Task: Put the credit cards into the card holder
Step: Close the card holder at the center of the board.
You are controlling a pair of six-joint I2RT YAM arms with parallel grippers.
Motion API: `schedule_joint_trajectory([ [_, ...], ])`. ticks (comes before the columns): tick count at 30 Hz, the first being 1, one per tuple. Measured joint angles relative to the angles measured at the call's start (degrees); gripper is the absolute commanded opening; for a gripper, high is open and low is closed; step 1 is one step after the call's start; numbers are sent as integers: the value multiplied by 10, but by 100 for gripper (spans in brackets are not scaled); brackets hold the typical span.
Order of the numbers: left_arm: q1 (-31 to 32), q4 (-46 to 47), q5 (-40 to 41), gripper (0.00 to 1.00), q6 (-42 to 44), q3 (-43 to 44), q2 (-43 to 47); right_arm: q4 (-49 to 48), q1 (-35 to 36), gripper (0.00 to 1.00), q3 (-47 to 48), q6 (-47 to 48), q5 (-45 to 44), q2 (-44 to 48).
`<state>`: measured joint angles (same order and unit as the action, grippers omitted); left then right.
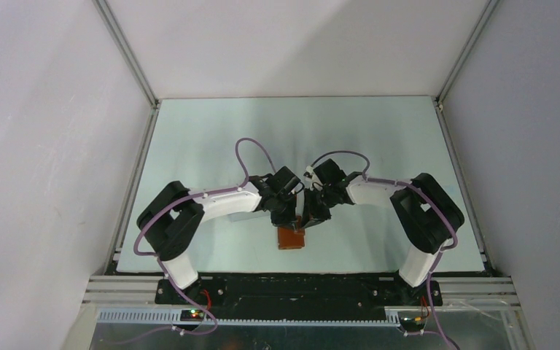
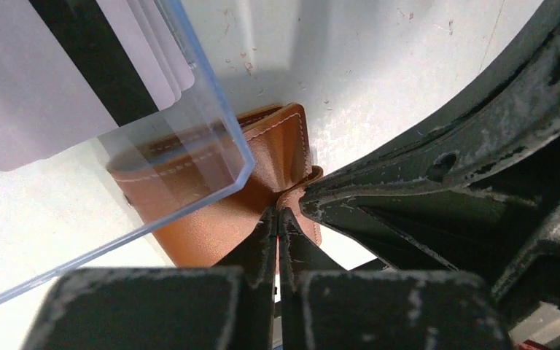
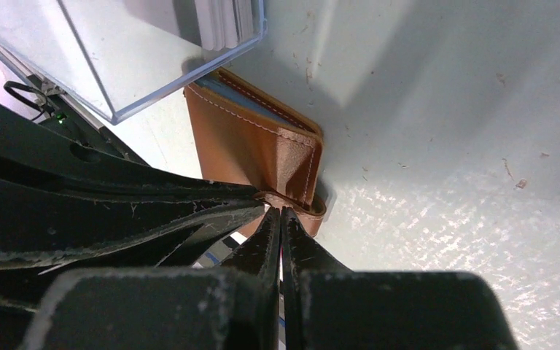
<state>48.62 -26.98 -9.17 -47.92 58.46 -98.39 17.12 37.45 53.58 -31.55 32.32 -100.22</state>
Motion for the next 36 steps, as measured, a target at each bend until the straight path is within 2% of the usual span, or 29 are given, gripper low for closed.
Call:
schedule_joint_trajectory([
  [22, -1, -7, 19, 1, 10, -15, 23, -14, 11, 0, 45, -19, 3, -55],
  [30, -3, -15, 30, 22, 27, -15, 28, -12, 14, 0, 47, -19, -2, -55],
  [36, -6, -19, 28, 26, 29, -17, 35, -12, 14, 0, 47, -19, -2, -55],
])
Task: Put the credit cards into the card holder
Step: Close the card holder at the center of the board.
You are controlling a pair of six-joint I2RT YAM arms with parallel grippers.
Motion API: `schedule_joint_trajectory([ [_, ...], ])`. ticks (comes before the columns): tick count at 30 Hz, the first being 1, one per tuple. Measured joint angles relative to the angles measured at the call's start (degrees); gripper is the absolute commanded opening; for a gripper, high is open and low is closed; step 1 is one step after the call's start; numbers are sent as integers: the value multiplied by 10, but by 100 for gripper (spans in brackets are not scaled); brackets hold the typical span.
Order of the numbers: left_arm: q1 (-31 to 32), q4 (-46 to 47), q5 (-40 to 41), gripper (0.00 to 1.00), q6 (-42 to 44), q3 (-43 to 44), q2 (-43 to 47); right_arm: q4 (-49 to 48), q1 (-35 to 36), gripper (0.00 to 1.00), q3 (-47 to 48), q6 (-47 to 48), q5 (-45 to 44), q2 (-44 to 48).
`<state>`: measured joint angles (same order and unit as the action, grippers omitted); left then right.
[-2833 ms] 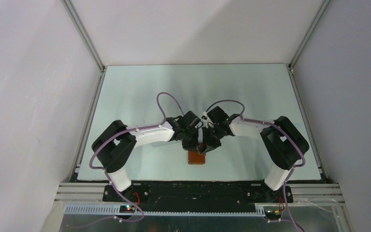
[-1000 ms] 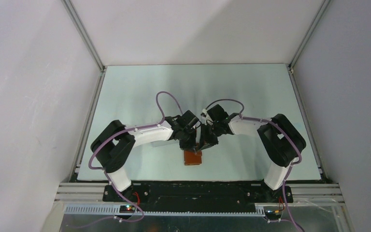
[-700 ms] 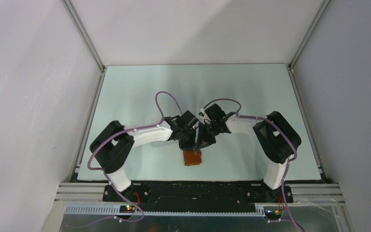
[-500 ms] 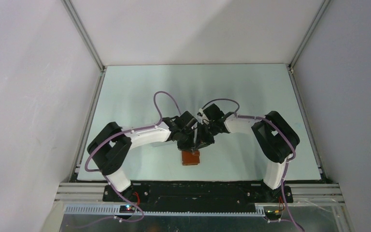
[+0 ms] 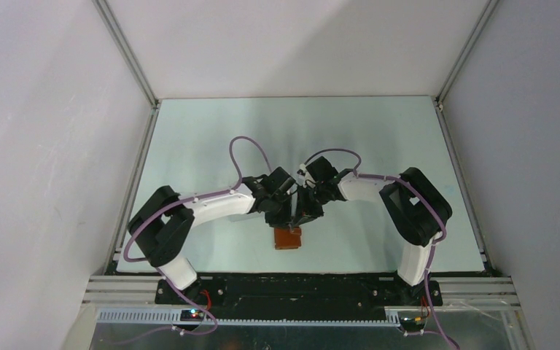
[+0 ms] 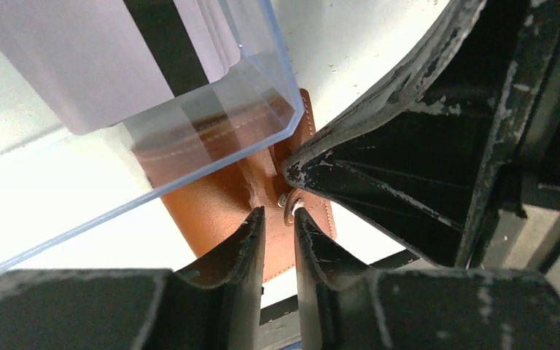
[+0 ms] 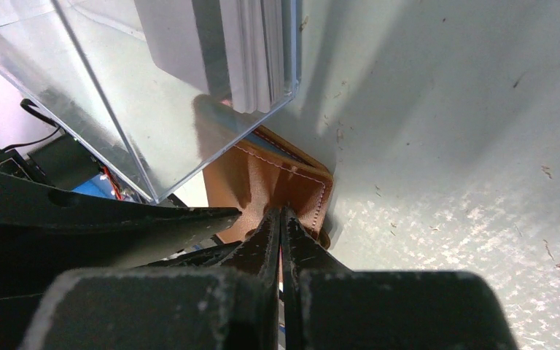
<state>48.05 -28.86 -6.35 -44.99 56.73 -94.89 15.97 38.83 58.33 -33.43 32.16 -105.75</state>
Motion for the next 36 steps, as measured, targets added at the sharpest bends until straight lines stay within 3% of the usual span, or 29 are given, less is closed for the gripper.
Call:
schedule_joint_trajectory([
  [6, -13, 12, -16, 20, -1, -20, 26, 0, 0, 0, 0, 0, 0, 0],
  [17, -20, 57, -67, 22, -3, -44, 27, 0, 0, 0, 0, 0, 0, 0],
  [21, -20, 68, -78, 15, -6, -45, 27, 0, 0, 0, 0, 0, 0, 0],
  [25, -20, 75, -79, 1, -10, -45, 26, 0, 0, 0, 0, 0, 0, 0],
  [36, -20, 82, -72, 0, -11, -69, 27, 0, 0, 0, 0, 0, 0, 0],
])
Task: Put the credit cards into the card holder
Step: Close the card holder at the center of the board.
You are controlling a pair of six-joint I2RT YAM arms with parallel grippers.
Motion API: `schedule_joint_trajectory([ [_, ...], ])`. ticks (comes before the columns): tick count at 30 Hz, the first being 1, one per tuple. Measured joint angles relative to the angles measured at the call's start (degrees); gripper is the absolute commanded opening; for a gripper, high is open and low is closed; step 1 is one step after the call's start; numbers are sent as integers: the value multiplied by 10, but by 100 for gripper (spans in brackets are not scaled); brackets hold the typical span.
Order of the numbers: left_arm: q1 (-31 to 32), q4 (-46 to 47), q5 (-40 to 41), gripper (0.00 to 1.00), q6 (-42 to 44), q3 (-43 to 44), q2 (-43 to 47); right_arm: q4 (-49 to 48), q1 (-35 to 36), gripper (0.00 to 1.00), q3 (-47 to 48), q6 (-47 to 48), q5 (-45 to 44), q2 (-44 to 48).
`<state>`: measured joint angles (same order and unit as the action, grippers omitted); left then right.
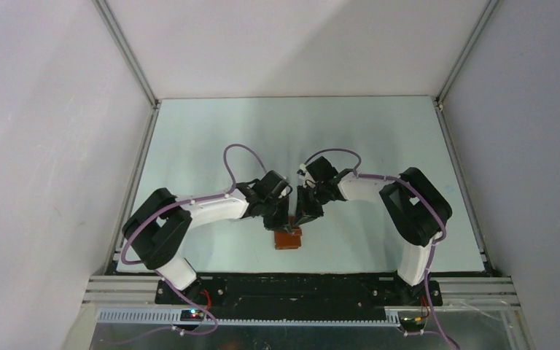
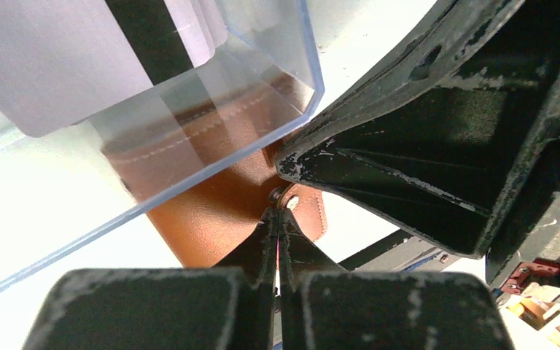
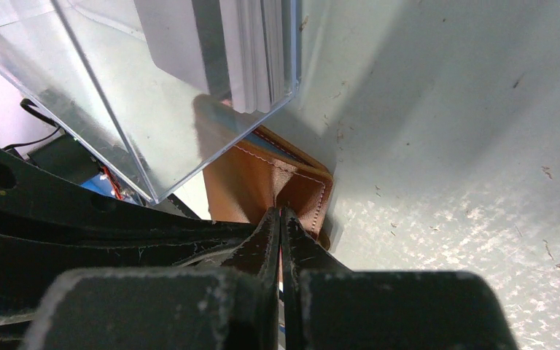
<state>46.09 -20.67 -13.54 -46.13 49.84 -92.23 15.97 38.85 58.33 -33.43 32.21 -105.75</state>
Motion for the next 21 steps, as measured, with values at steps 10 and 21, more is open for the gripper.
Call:
schedule_joint_trajectory([
  [10, 0, 5, 14, 0, -3, -3, 4, 0, 0, 0, 0, 0, 0, 1],
  [21, 0, 5, 18, 0, -4, -3, 5, 25, -7, 0, -3, 2, -18, 37],
])
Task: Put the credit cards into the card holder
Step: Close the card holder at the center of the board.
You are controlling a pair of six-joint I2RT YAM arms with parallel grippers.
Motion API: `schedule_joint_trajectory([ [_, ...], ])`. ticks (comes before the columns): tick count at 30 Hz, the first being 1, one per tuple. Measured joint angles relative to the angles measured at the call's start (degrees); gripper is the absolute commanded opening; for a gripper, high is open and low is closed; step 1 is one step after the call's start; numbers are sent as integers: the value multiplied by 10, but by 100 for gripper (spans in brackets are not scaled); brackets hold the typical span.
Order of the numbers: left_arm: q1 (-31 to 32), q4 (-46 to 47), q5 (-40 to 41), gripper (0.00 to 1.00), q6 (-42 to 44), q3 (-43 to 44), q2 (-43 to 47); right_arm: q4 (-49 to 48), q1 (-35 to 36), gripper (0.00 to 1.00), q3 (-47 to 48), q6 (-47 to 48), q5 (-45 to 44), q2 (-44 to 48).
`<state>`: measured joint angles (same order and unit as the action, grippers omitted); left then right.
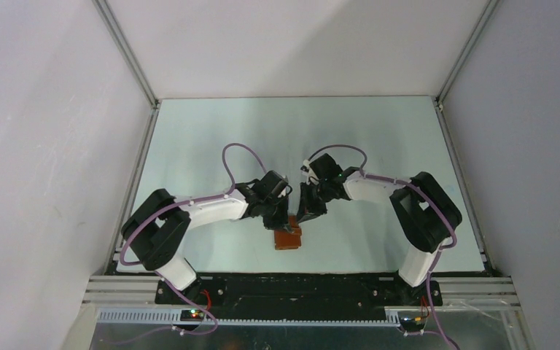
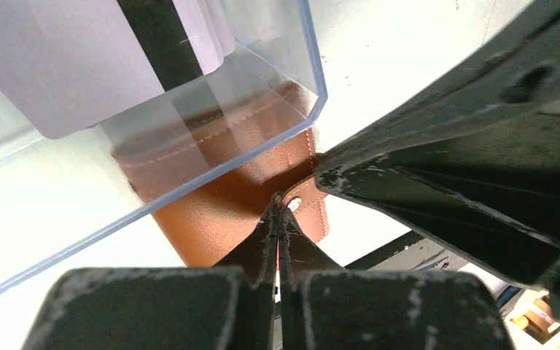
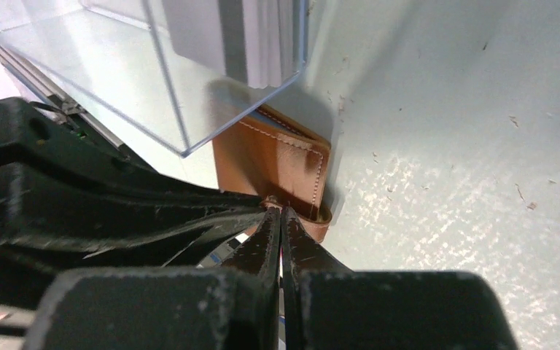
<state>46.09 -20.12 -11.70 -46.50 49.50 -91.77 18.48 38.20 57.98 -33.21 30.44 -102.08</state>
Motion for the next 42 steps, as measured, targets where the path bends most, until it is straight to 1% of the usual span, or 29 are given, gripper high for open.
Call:
schedule_joint_trajectory([
  [5, 0, 0, 7, 0, 0, 0, 1, 7, -6, 0, 0, 5, -3, 22],
  [18, 0, -1, 29, 0, 0, 0, 5, 27, 3, 0, 0, 19, -12, 23],
  [28, 0, -1, 30, 0, 0, 0, 5, 22, 13, 0, 0, 19, -12, -1],
  [31, 0, -1, 30, 6, -1, 0, 5, 19, 17, 0, 0, 19, -12, -6],
  [33, 0, -1, 30, 15, -3, 0, 5, 18, 18, 0, 0, 19, -12, -9],
  [35, 0, -1, 28, 19, -6, 0, 5, 17, 18, 0, 0, 19, -12, -11],
  [37, 0, -1, 24, 21, -10, 0, 5, 16, 18, 0, 0, 19, -12, -13],
  [42, -1, 4, 15, 21, -16, 0, 5, 14, 19, 0, 0, 18, -11, -14],
])
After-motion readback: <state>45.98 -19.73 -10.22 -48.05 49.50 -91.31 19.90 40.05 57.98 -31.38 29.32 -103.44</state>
